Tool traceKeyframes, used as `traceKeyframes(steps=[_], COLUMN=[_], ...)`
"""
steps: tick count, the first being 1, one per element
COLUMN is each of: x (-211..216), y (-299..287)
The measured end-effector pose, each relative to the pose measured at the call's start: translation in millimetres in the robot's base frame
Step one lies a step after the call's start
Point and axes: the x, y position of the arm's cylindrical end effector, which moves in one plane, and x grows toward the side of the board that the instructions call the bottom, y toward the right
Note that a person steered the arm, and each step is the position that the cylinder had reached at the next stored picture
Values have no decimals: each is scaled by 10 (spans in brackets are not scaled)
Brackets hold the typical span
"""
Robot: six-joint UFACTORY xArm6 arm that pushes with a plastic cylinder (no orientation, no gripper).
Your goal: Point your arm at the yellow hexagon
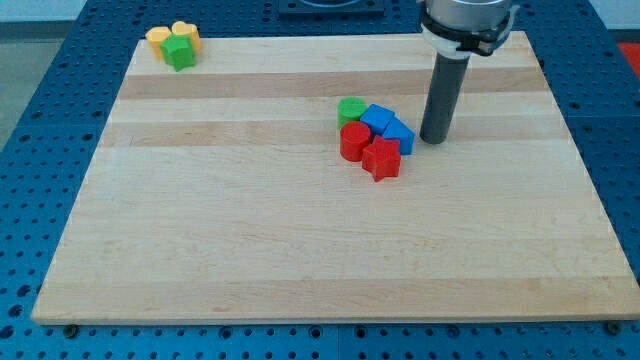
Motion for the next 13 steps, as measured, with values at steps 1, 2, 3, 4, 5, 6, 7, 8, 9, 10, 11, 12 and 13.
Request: traceKeyframes(steps=[1,2,3,4,5,6,7,8,9,10,11,12,13], x=[28,30,30,30,30,-45,-360,-788,-1012,-1058,-1059,-1059,-1037], y=[-155,-258,-315,-316,-245,-18,-34,-206,-345,-603,-901,-1316,-1780])
